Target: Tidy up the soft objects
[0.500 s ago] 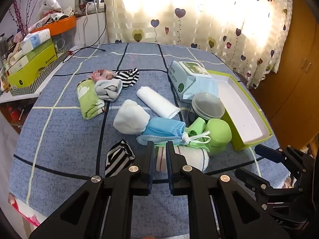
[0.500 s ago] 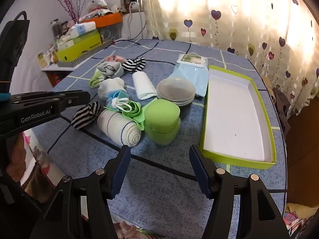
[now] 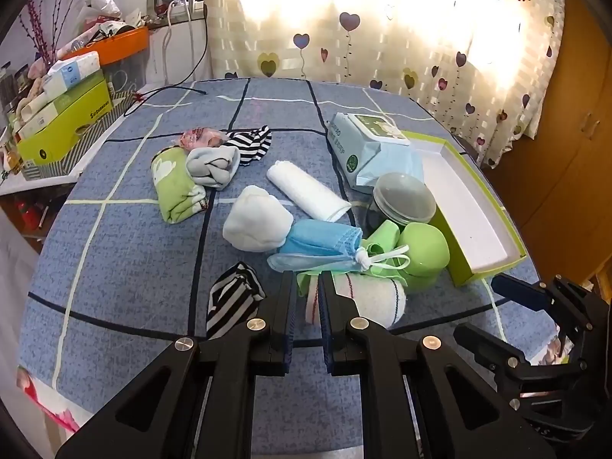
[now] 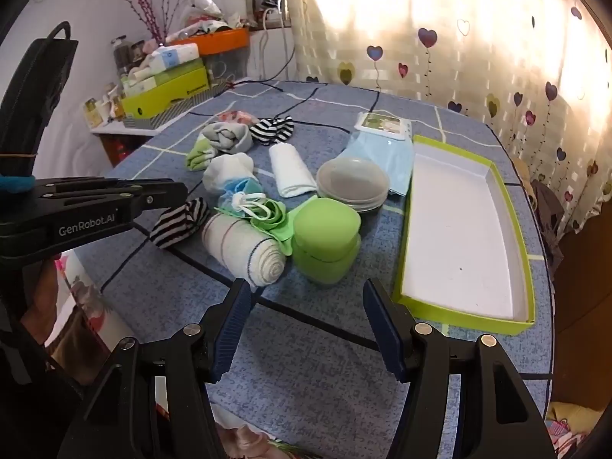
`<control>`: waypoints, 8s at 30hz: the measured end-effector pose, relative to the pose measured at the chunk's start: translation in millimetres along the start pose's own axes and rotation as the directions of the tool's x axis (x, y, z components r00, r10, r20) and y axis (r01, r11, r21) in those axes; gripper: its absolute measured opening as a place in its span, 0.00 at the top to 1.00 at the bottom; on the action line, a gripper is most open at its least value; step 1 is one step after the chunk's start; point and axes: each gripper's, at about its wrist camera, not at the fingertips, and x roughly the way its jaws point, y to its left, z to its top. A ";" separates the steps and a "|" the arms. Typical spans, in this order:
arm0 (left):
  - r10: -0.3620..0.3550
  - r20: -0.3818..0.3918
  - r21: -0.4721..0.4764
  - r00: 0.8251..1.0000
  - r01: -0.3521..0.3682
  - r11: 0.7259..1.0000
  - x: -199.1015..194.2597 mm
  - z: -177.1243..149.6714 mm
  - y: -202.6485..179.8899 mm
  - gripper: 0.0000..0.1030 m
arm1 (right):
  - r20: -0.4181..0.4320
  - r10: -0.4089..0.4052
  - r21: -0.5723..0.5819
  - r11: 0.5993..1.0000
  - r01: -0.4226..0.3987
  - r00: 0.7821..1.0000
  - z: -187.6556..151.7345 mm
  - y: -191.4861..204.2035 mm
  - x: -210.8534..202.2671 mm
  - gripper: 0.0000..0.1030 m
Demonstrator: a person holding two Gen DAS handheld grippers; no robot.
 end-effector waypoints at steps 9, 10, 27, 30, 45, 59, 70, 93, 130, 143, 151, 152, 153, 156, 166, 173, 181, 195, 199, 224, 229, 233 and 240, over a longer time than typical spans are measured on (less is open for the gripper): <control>0.012 -0.002 -0.004 1.000 -0.012 1.000 -0.3 -0.4 2.0 0.88 | 0.002 0.008 -0.005 1.000 -0.008 1.000 1.0 3.6 0.2 0.40; 0.010 -0.003 -0.005 1.000 -0.010 1.000 0.2 -0.4 2.5 0.88 | 0.002 0.009 -0.005 1.000 -0.009 1.000 0.9 3.1 -0.1 0.40; 0.022 -0.007 -0.001 1.000 -0.022 1.000 2.6 0.3 4.2 0.88 | 0.006 0.033 -0.027 0.999 -0.032 0.999 4.0 6.3 1.0 0.40; 0.021 -0.007 -0.002 1.000 -0.021 1.000 2.6 0.3 4.0 0.88 | 0.012 0.034 -0.032 0.999 -0.033 0.999 4.6 7.9 0.1 0.40; 0.015 -0.012 -0.008 1.000 -0.015 1.000 3.4 -1.8 7.4 0.88 | 0.021 0.042 -0.041 0.998 -0.041 0.999 7.2 11.2 0.6 0.40; 0.028 -0.026 -0.022 0.999 -0.029 0.999 10.9 -3.2 14.1 0.88 | 0.024 0.045 -0.047 0.998 -0.044 0.999 9.7 15.4 3.2 0.40; 0.039 -0.019 -0.038 0.999 -0.039 0.999 10.9 -3.6 22.2 0.88 | 0.023 0.051 -0.057 0.997 -0.050 0.998 15.6 18.7 7.4 0.40; 0.003 0.024 -0.070 1.000 -0.001 0.998 3.0 -2.5 36.1 0.88 | 0.057 0.092 -0.089 0.992 -0.087 0.994 27.2 31.2 6.6 0.40; -0.071 -0.025 -0.130 0.997 0.067 0.989 29.4 -17.0 82.5 0.69 | -0.062 0.079 -0.269 0.959 -0.093 0.995 70.9 64.3 83.0 0.42; -0.123 -0.099 -0.111 0.988 0.112 0.988 55.8 -23.7 79.3 0.69 | -0.066 0.098 -0.238 0.965 -0.111 0.993 81.6 51.0 93.5 0.85; -0.119 -0.094 -0.119 0.989 0.107 0.987 62.2 -25.4 82.8 0.69 | 0.029 0.146 -0.138 0.980 -0.141 0.989 97.7 29.5 64.0 0.85; -0.117 -0.089 -0.117 0.989 0.106 0.987 62.1 -25.7 82.5 0.69 | 0.033 0.150 -0.133 0.981 -0.144 0.988 97.7 28.5 61.8 0.85; -0.116 -0.086 -0.115 0.990 0.106 0.988 62.4 -25.8 82.0 0.69 | 0.037 0.150 -0.129 0.981 -0.145 0.988 98.0 28.2 59.4 0.85; -0.111 -0.074 -0.102 0.991 0.104 0.989 61.8 -28.0 81.2 0.69 | 0.045 0.151 -0.125 0.982 -0.144 0.988 98.4 27.6 55.8 0.85; -0.103 -0.059 -0.108 0.993 0.096 0.989 51.3 -30.3 79.3 0.87 | 0.055 0.159 -0.113 0.982 -0.153 0.986 90.3 31.8 48.6 0.85; -0.107 -0.008 -0.121 0.994 0.105 0.987 31.2 -23.5 78.3 0.88 | 0.098 0.152 -0.103 0.985 -0.142 0.983 87.0 32.1 31.0 0.85; -0.106 0.050 -0.113 0.993 0.111 0.987 9.9 -7.2 64.7 0.88 | 0.145 0.112 -0.078 0.992 -0.102 0.983 82.5 25.1 12.4 0.85; -0.095 0.103 -0.078 0.990 0.104 0.992 -6.4 11.9 46.8 0.88 | 0.200 0.103 -0.030 0.995 -0.099 0.974 74.7 -1.6 -7.3 0.85; -0.066 0.102 -0.088 0.993 0.075 0.993 -7.4 5.7 60.3 0.88 | 0.197 0.114 -0.032 0.993 -0.110 0.974 72.7 -0.2 -5.9 0.85; -0.069 -0.106 -0.040 0.992 0.065 0.997 56.3 -32.3 63.3 0.82 | 0.164 0.117 -0.054 0.993 -0.109 0.979 70.5 15.4 1.5 0.85; -0.077 -0.064 -0.066 0.995 0.072 0.995 40.0 -28.0 66.8 0.87 | 0.176 0.119 -0.059 0.992 -0.110 0.977 71.4 16.6 0.0 0.85; -0.095 -0.017 -0.078 0.995 0.093 0.993 23.0 -18.2 65.6 0.87 | 0.183 0.116 -0.057 0.993 -0.107 0.976 71.6 15.0 -1.6 0.85; -0.122 0.039 -0.081 0.992 0.125 0.989 6.8 2.8 53.8 0.87 | 0.200 0.106 -0.045 0.994 -0.099 0.974 72.2 7.9 -7.6 0.85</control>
